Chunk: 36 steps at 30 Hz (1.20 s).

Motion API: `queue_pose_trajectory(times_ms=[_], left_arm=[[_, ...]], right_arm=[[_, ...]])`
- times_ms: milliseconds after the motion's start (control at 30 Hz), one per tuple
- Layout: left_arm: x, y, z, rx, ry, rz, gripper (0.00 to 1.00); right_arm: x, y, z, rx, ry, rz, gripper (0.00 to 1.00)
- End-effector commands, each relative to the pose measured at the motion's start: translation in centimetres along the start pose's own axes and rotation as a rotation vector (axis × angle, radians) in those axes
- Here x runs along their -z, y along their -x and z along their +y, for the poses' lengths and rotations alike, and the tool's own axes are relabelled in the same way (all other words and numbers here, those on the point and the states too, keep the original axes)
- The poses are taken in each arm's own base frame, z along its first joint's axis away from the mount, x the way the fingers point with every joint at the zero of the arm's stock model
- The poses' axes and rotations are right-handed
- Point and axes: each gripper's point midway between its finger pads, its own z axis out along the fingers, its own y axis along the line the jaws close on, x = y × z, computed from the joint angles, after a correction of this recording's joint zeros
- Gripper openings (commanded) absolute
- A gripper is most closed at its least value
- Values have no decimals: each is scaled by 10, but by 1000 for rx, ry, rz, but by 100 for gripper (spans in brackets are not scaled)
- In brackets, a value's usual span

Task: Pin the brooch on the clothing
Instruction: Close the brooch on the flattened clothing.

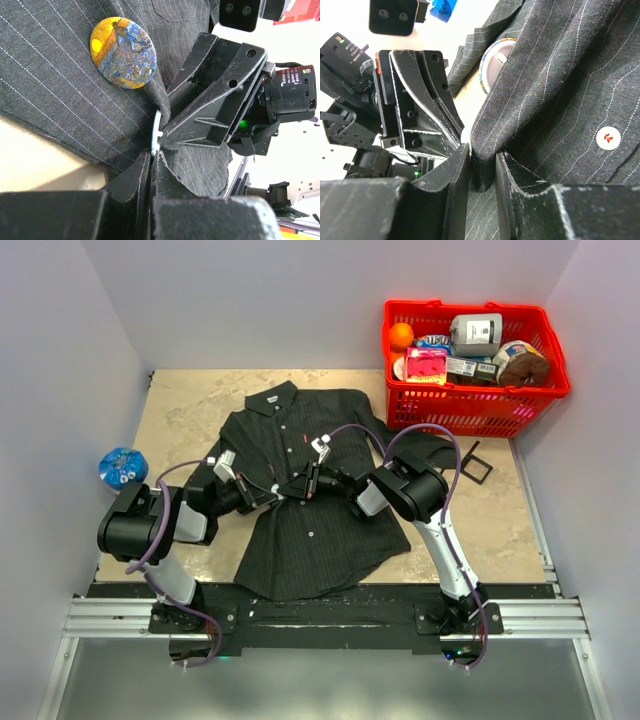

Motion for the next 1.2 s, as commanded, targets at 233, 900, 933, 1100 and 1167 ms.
queue_pose_trajectory(times_ms=[233, 900, 933, 1100, 1167], left_arm=[[-1, 10, -17, -93, -54, -6, 0], [6, 8, -5, -66, 30, -30, 0], [6, 9, -3, -64, 39, -36, 0], [8, 8, 5, -35, 78, -37, 0], [9, 10, 9, -32, 101, -43, 0]], right_arm=[[-6, -6, 3, 67, -1, 1, 24], [4, 7, 3, 80, -35, -68, 24], [5, 9, 3, 81, -35, -74, 24], [7, 12, 6, 86, -29, -83, 25], [9, 15, 7, 90, -24, -90, 26]])
